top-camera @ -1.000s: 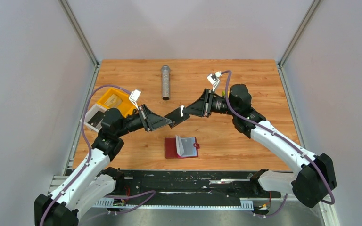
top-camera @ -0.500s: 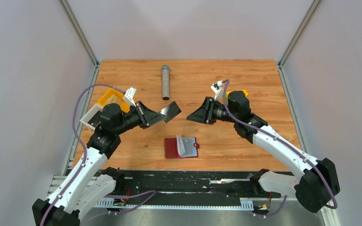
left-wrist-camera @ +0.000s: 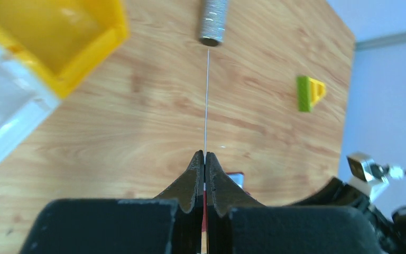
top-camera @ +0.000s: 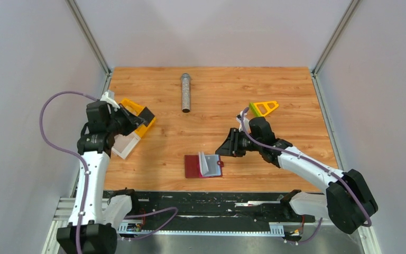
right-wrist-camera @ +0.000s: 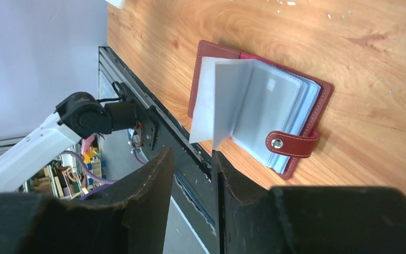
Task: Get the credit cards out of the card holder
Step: Place the credit card in the storage box.
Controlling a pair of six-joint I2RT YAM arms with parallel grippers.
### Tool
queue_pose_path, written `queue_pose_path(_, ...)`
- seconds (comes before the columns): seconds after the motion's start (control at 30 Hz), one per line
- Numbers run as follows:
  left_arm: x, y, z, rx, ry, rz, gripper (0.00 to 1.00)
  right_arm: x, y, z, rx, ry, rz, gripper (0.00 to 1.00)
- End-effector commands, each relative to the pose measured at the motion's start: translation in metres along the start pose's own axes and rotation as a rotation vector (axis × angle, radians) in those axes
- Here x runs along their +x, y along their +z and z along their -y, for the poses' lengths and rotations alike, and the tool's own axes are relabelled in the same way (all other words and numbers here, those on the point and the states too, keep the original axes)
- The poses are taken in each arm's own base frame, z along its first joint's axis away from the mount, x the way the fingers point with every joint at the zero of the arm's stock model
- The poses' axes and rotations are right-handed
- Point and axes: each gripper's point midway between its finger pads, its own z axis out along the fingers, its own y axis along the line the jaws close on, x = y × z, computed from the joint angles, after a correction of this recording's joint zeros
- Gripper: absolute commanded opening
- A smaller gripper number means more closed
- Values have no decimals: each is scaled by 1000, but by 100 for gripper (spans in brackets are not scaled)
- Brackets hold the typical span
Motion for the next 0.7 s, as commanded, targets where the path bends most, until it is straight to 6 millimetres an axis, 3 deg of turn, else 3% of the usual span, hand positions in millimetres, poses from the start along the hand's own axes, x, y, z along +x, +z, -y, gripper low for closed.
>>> queue_pose_path(0.0,-12,-9,-41,-121,-5,-48,0,3,3,-2,-42,-49,-9,33)
queue_pose_path(0.37,-62,-24,-126,-376,-160,-25,0,7,6,-10,-108,-96,-44,33)
queue_pose_path(0.53,-80,-28,-158,-465,-219,24,0,9,7,-10,-119,-103,-56,33)
queue_pose_path(0.67,-91,-20,-173,-493,-223,12,0,8,6,-11,-124,-112,-55,33)
